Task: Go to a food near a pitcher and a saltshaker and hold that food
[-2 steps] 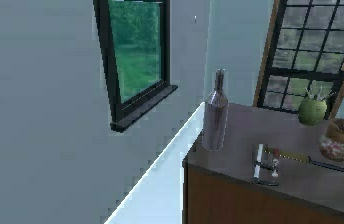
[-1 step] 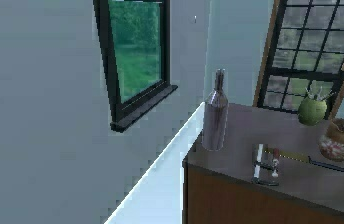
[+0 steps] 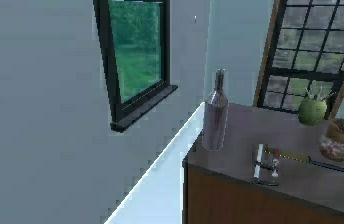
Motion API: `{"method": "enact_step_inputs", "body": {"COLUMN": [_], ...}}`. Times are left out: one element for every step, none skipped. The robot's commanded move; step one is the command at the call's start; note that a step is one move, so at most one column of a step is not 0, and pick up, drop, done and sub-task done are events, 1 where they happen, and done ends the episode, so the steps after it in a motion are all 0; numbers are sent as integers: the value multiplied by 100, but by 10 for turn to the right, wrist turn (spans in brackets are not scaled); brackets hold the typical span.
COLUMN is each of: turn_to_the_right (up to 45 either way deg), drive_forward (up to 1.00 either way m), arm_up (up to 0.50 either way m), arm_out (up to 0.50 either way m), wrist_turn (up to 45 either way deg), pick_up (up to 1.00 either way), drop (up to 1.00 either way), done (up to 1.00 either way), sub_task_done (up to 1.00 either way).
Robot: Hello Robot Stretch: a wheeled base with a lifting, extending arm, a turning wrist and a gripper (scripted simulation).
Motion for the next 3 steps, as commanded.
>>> {"method": "enact_step_inputs", "body": {"turn_to_the_right": [0,0,0], "drive_forward": [0,0,0], "arm_up": [0,0,0], "arm_out": [0,0,0], "wrist_turn": [450,450,450], "pick_up": [0,0,0], "drop": [0,0,0], "done": [0,0,0], "sub_task_done": [0,0,0]}}
